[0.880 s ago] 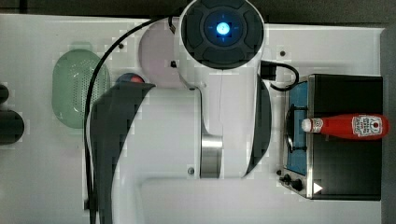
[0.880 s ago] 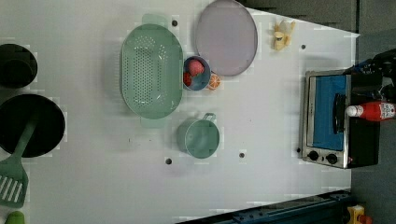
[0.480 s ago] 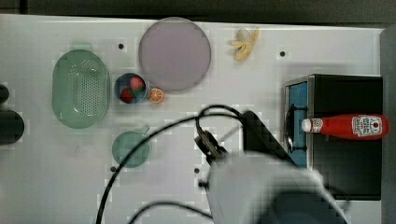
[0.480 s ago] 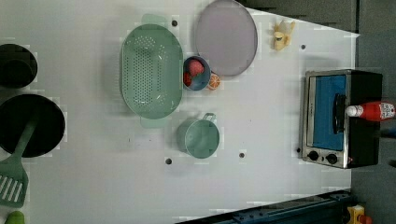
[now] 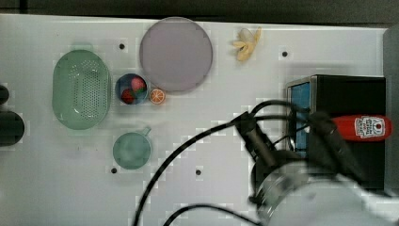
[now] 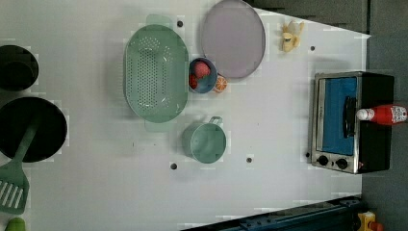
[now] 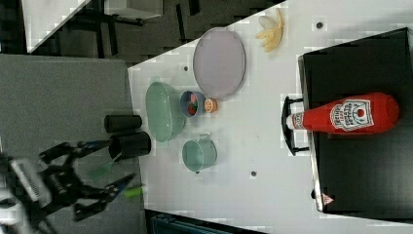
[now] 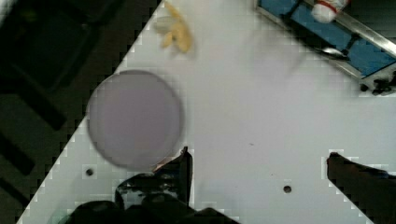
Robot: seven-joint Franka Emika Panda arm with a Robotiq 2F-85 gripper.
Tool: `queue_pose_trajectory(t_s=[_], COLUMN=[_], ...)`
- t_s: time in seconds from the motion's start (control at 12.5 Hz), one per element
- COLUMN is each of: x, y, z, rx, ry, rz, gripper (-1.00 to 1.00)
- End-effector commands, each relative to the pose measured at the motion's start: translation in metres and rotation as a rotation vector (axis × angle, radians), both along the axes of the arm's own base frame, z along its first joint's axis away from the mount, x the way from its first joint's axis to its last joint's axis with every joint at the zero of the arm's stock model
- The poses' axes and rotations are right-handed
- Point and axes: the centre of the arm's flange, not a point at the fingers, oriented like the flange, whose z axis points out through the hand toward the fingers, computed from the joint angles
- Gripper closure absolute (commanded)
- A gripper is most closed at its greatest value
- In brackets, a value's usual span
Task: Pick Ketchup from oven and place it on table.
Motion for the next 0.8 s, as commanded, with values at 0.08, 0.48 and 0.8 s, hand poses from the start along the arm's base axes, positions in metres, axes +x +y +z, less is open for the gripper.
queue_pose_trajectory(t_s=[0.08, 0.48, 0.8], x=[0.015, 0.023, 0.035], y=[-0.074, -0.168, -0.230], z=[-0.074, -0.128, -0.167], rx=[0.072, 0.082, 0.029], ry=[0.140, 0.164, 0.168], rz=[-0.106, -0.271, -0.386], gripper=[-1.00, -1.00, -1.00])
